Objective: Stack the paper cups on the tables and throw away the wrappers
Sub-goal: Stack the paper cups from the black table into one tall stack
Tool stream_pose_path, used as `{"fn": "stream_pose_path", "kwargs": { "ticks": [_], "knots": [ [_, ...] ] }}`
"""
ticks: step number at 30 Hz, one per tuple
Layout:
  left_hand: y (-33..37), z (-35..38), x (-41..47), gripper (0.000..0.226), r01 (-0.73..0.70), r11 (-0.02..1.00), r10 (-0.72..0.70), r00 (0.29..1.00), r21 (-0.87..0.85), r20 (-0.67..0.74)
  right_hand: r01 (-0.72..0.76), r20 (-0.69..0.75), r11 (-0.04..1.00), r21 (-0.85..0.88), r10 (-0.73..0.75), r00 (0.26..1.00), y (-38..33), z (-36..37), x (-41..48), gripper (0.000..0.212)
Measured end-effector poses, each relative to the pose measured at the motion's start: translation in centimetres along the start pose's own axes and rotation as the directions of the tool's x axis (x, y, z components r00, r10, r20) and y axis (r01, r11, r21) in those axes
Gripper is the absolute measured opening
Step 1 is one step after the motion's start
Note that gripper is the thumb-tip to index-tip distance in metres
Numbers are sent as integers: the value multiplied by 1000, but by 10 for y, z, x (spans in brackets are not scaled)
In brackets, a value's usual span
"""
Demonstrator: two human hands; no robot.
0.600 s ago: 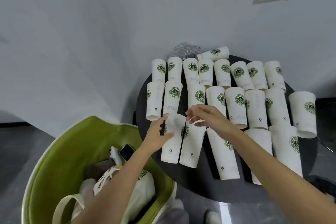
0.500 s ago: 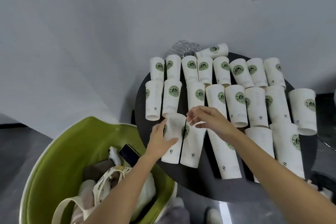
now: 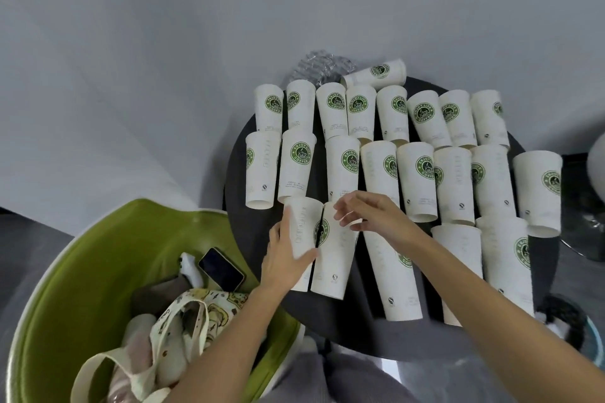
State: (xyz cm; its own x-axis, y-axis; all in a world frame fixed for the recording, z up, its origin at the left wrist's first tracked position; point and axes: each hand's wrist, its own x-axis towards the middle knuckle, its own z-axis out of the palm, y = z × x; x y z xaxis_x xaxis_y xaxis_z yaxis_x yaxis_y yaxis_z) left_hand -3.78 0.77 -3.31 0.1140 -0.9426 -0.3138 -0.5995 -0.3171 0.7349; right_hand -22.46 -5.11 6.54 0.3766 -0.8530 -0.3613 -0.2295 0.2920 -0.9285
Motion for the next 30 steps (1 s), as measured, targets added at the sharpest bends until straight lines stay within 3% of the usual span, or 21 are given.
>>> {"fn": "stream_pose_path", "kwargs": {
  "ticks": [14,20,30],
  "knots": [
    [-2,-3,-4,102,17,999,-20,996,-38,-87,-18,34,995,-94,21,999,7,-27,28,27],
    [-9,-10,-13,103,-8,996,1,997,-87,-74,58,-75,973,-224,-77,994,21,-35,48,11],
    [-13,-9,-21,96,5,986,-29,990,-167,-140,48,-36,908,-415,-69,997,49,-37,66,7]
  ]
}}
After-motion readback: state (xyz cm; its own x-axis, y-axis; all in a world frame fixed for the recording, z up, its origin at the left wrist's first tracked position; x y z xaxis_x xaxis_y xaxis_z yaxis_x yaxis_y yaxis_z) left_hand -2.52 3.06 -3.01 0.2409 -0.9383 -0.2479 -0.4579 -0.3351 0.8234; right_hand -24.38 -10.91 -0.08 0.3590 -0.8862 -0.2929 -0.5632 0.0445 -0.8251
